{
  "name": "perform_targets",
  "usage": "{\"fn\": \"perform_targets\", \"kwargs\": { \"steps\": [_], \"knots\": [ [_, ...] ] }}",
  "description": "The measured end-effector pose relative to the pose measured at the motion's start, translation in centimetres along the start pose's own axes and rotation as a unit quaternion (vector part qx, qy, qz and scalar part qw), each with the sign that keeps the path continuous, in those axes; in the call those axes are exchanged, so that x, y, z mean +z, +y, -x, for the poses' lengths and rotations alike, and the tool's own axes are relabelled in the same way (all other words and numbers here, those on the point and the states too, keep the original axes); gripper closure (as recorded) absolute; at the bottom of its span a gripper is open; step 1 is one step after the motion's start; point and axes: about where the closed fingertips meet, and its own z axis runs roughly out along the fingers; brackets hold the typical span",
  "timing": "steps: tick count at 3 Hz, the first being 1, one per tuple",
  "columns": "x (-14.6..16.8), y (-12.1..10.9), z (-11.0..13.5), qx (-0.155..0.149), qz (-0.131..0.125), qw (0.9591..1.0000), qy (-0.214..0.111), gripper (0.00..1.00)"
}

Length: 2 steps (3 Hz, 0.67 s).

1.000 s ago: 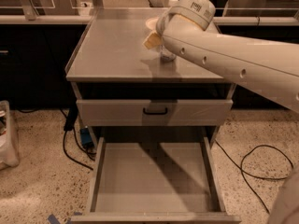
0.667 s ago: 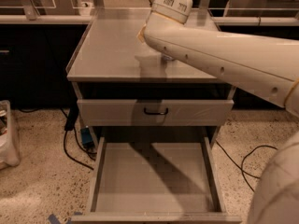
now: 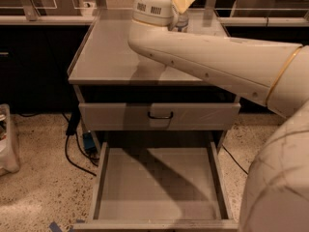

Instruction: Place blue plastic bottle into middle drawer

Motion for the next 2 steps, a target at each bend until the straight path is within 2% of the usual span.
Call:
{"fn": "perform_targets", "kwargs": {
  "steps": [1,2],
  "knots": [
    [0.0,-0.2,-0.1,0.002,0.004,1.0000,0.000,0.00],
    [-0.3,-2.9,-0.5,0.022,0.013,0.9997,0.004,0.00]
  ]
}}
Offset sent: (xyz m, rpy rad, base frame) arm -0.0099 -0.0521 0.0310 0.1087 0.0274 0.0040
